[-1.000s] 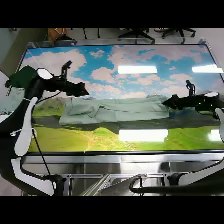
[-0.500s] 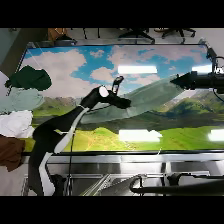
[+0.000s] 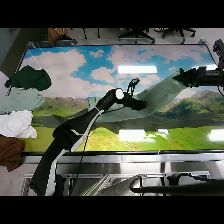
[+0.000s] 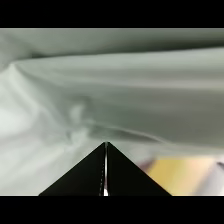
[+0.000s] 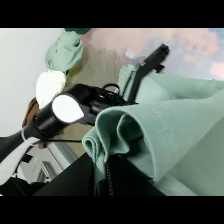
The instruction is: Fold the shirts.
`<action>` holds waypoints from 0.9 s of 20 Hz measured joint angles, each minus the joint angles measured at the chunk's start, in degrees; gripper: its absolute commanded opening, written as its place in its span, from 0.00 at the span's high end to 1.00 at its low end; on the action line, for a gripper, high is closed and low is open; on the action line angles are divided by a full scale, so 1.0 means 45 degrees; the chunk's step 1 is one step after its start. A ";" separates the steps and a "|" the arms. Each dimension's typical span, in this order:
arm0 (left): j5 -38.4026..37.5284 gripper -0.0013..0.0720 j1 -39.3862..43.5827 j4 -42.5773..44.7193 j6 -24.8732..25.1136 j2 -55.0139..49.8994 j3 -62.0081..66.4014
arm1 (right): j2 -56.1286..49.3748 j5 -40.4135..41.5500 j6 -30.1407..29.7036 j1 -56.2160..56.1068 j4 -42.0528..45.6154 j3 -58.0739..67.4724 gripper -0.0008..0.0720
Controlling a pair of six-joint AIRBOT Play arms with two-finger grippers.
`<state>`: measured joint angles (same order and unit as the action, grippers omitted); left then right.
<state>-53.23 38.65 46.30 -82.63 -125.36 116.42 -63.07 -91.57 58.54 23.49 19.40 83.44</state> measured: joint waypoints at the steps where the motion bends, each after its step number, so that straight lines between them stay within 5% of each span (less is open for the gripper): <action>1: -0.0408 0.96 -0.0291 -0.0311 0.0107 0.0437 -0.0039 | -0.0092 -0.0019 0.0000 -0.0005 0.0000 0.0000 0.96; 7: -0.3711 0.96 -0.3478 -0.2681 0.1554 0.4473 -0.0136 | -0.0627 0.0767 0.0044 -0.1224 -0.0053 0.0000 0.96; 13: -0.5566 0.96 -0.6591 -0.4493 0.2045 0.7747 -0.0160 | -0.1608 0.5105 -0.0049 -0.6557 -0.0015 -0.0053 0.95; 14: -0.5731 0.96 -0.6975 -0.4639 0.2113 0.8155 -0.0160 | -0.2040 0.6309 -0.0248 -0.7762 0.0029 -0.0073 0.92; 16: -0.5931 0.96 -0.7529 -0.4741 0.2293 0.8728 -0.0160 | -0.3109 0.8986 -0.0665 -1.0098 0.0058 -0.0083 0.50; 18: -0.6091 0.96 -0.7839 -0.4852 0.2433 0.9112 -0.0160 | -0.4367 1.1963 -0.1316 -1.2303 0.0102 -0.0058 0.48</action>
<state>-80.64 3.38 24.47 -71.68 -84.36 115.70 -82.72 -37.74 52.62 -31.88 19.86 83.18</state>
